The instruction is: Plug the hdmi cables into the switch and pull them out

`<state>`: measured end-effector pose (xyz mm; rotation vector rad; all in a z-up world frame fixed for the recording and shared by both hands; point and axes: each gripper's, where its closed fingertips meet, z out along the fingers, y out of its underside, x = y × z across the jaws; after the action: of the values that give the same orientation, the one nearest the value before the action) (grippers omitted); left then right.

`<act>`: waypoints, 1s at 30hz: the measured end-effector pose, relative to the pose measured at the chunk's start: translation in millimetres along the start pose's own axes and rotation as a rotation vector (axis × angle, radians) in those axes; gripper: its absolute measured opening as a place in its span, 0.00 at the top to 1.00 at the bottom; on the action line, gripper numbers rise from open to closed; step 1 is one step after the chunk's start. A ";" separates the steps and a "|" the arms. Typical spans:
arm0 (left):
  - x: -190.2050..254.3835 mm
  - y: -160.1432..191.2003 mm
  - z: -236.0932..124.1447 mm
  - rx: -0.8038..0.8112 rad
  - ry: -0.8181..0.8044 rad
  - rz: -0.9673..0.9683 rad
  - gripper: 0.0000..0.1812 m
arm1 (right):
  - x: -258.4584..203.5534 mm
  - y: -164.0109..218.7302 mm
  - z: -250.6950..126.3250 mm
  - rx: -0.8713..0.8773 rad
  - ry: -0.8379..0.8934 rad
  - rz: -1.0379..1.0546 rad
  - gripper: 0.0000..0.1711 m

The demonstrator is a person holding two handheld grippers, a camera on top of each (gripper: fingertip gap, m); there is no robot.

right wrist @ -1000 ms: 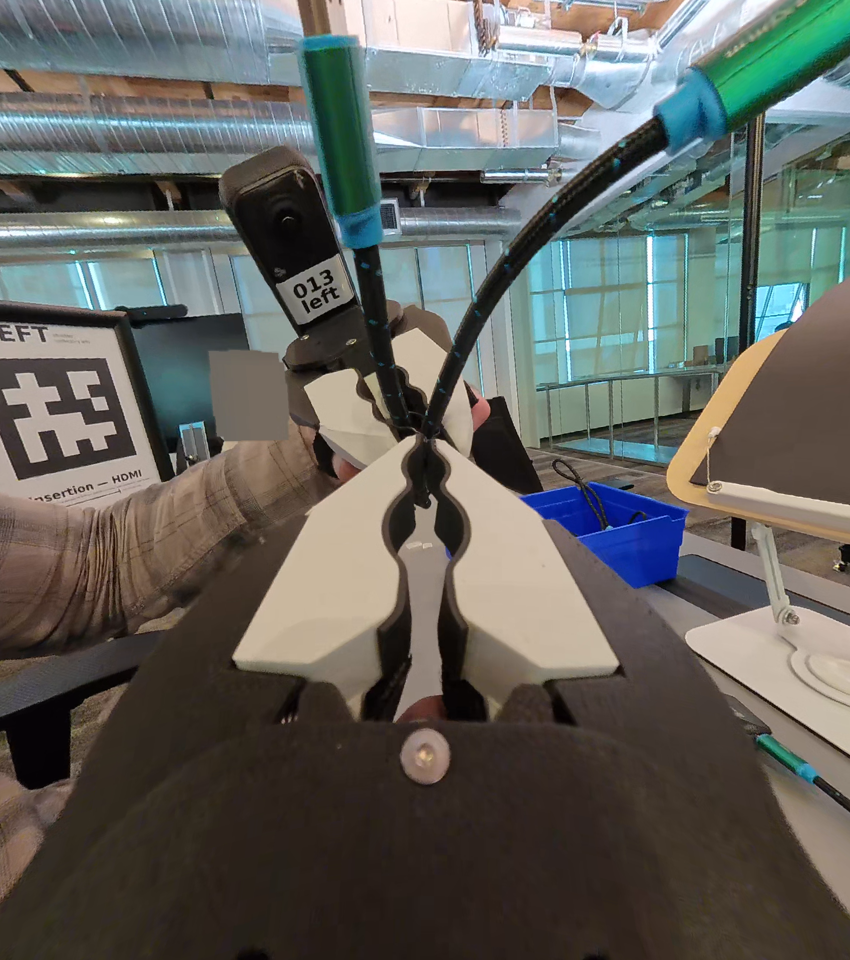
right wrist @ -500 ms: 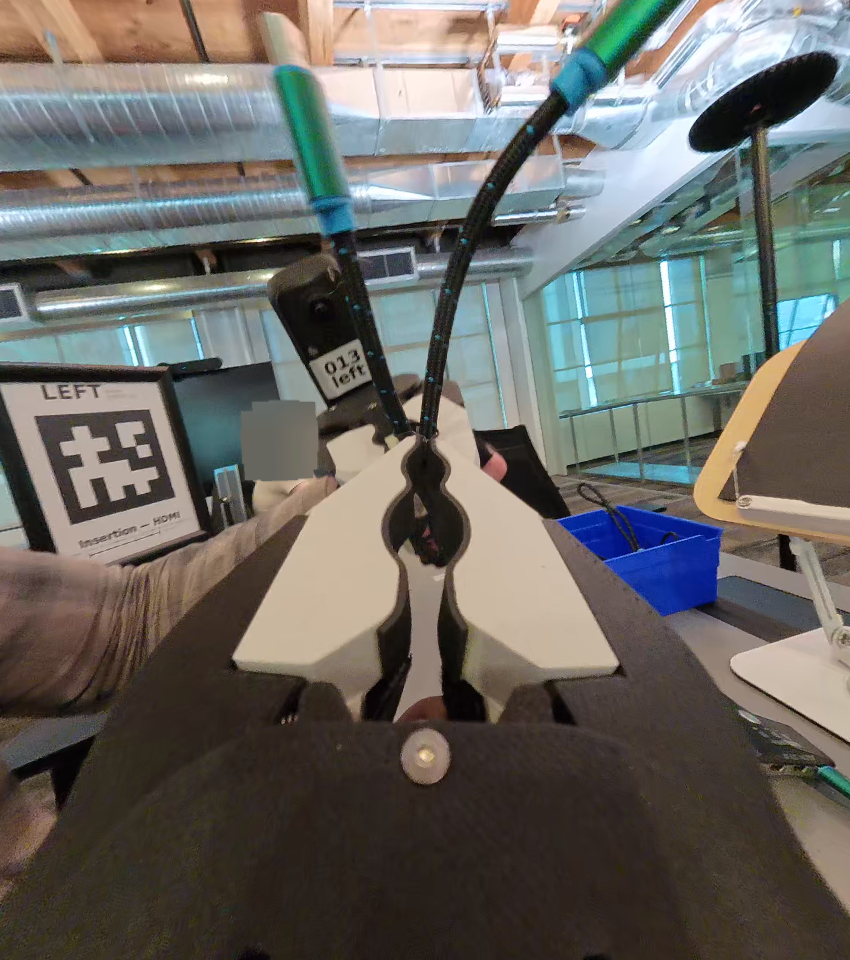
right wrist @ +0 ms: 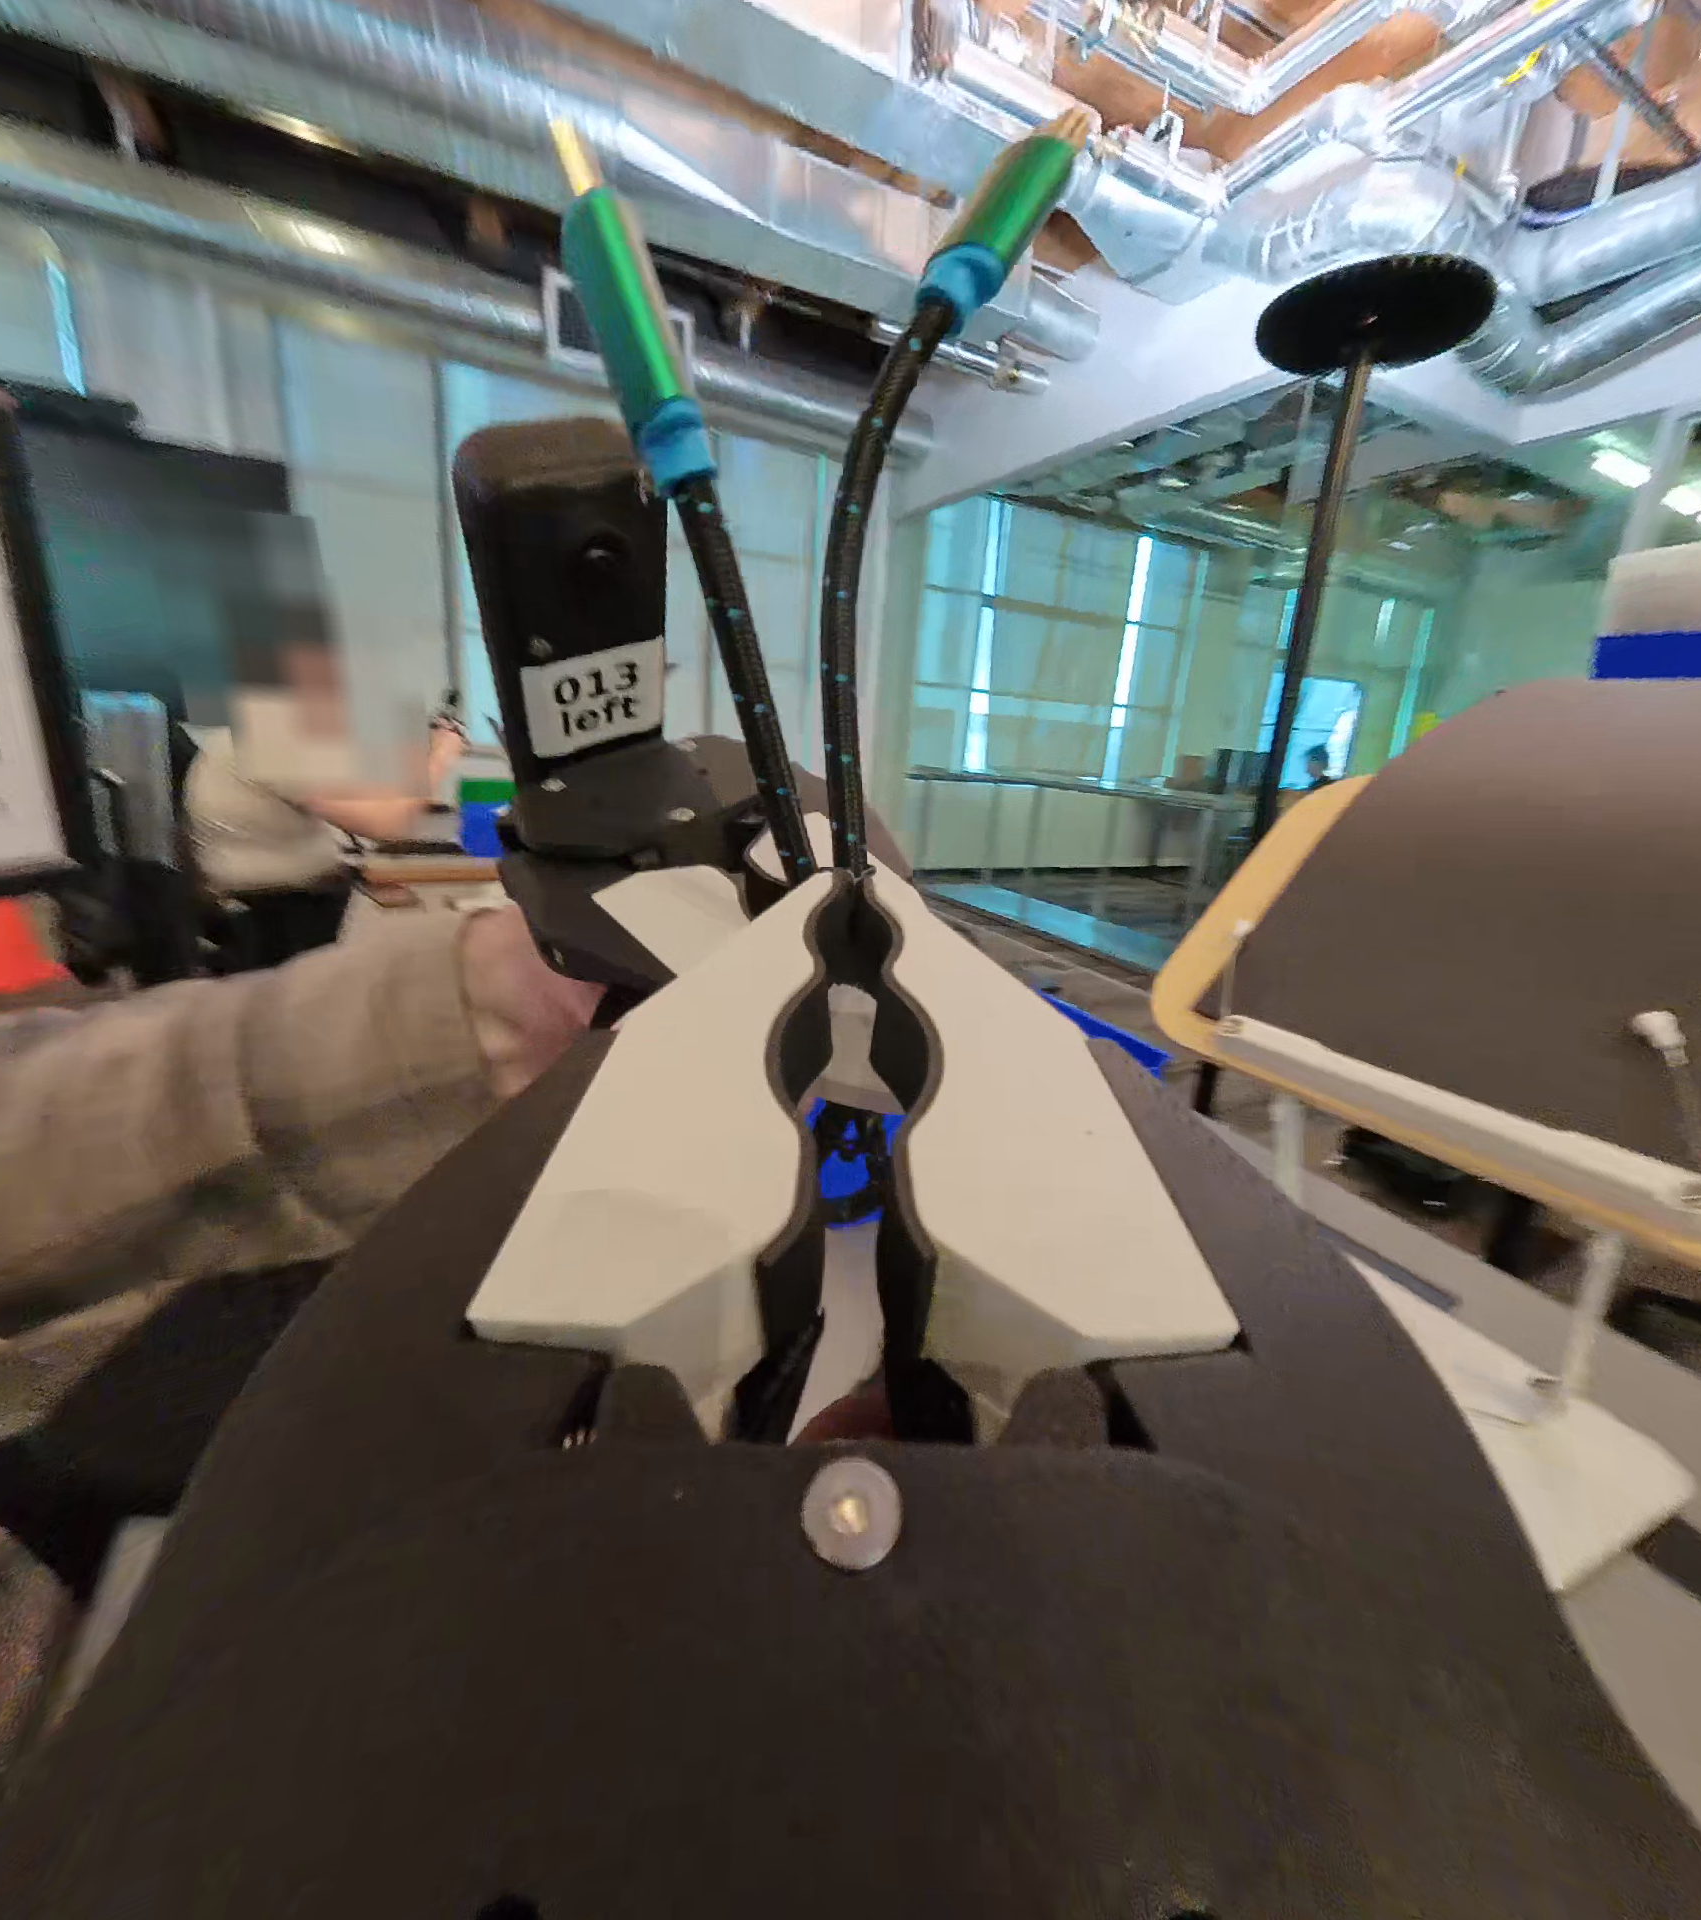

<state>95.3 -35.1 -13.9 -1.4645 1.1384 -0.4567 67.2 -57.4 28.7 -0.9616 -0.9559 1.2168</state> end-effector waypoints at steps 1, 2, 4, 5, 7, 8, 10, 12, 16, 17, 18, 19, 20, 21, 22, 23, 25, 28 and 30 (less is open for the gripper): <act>-2.2 1.8 0.6 -0.025 -0.026 0.021 0.99 | 0.4 0.3 -0.1 -0.014 0.020 -0.055 1.00; -3.5 4.7 1.1 -0.057 -0.046 0.050 0.99 | 0.9 1.7 -0.5 -0.034 0.042 -0.126 1.00; -7.5 6.7 1.6 -0.083 -0.091 0.095 1.00 | 3.4 2.9 -2.0 -0.078 0.096 -0.264 1.00; -7.6 7.2 2.2 -0.091 -0.100 0.113 1.00 | 3.8 2.4 -2.5 -0.092 0.118 -0.325 1.00; -10.1 7.5 2.7 -0.113 -0.142 0.175 1.00 | 4.8 1.7 -3.9 -0.129 0.165 -0.475 1.00; -10.5 6.1 2.4 -0.121 -0.159 0.207 1.00 | 4.2 0.0 -4.7 -0.135 0.179 -0.520 1.00; -11.6 5.5 1.9 -0.149 -0.187 0.264 0.99 | 2.7 -2.4 -5.6 -0.151 0.197 -0.598 1.00; -12.1 4.3 0.6 -0.161 -0.203 0.288 0.99 | 1.3 -4.0 -5.7 -0.145 0.187 -0.576 1.00; -10.3 -1.5 -0.5 -0.150 -0.223 0.318 0.99 | 0.3 -10.0 -8.9 -0.088 0.119 -0.414 1.00; -8.1 -5.6 -0.7 -0.126 -0.217 0.315 1.00 | -2.8 -13.5 -9.1 -0.061 0.086 -0.338 1.00; -7.5 -7.1 -0.6 -0.123 -0.216 0.310 1.00 | -3.9 -16.2 -9.8 -0.035 0.062 -0.273 1.00; -8.0 -8.0 -0.3 -0.122 -0.225 0.318 1.00 | -3.9 -17.6 -10.4 -0.019 0.048 -0.231 1.00; -7.2 -9.6 0.1 -0.110 -0.223 0.319 1.00 | -4.5 -18.8 -10.8 -0.010 0.037 -0.199 1.00; -4.8 -11.9 0.3 -0.091 -0.207 0.303 1.00 | -6.3 -20.9 -11.2 0.003 0.021 -0.165 1.00; -4.9 -12.5 0.5 -0.089 -0.211 0.300 1.00 | -7.4 -22.6 -11.4 0.016 0.004 -0.129 1.00; -5.6 -12.1 0.7 -0.094 -0.219 0.303 1.00 | -7.4 -24.5 -11.9 0.034 -0.007 -0.091 1.00; -2.7 -9.5 1.9 -0.091 -0.187 0.269 1.00 | -9.7 -29.8 -12.4 0.071 -0.040 -0.019 1.00; -3.4 -5.9 2.1 -0.091 -0.186 0.248 1.00 | -8.1 -28.2 -11.2 0.047 -0.026 -0.061 1.00; -4.1 -2.6 1.9 -0.104 -0.188 0.250 1.00 | -11.4 -35.0 -13.2 0.077 -0.046 -0.031 1.00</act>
<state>96.0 -31.1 -10.7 -1.3984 1.1876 -0.0848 89.1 -73.0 57.1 -0.8583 -0.9500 1.2458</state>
